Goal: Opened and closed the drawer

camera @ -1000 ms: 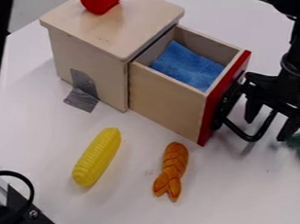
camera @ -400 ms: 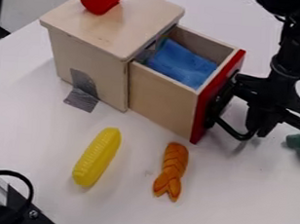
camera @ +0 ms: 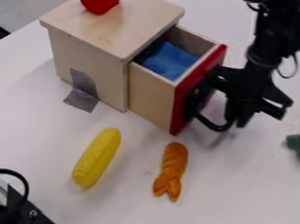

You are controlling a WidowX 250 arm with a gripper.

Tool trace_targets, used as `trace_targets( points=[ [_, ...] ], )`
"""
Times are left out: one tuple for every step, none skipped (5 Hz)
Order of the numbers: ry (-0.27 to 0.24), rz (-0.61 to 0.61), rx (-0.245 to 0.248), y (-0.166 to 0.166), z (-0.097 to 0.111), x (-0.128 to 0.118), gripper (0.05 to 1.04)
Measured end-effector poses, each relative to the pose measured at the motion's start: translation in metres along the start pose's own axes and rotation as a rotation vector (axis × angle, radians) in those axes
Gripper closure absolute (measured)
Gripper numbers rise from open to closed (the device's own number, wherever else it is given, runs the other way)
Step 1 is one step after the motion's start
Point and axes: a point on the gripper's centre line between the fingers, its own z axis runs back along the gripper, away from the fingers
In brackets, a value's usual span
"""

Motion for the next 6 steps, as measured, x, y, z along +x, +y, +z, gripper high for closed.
trace_targets(
  points=[
    [0.017,0.055,0.005,0.029,-0.006,0.002,0.962],
    [0.023,0.076,0.002,0.041,-0.008,0.003,0.961],
    [0.028,0.107,0.012,0.062,-0.01,0.004,0.962],
    [0.035,0.116,0.025,0.071,-0.011,0.002,0.961],
    [0.028,0.135,0.022,0.078,-0.01,0.001,0.962],
    [0.026,0.138,0.002,0.076,-0.009,-0.001,0.945]
  ],
)
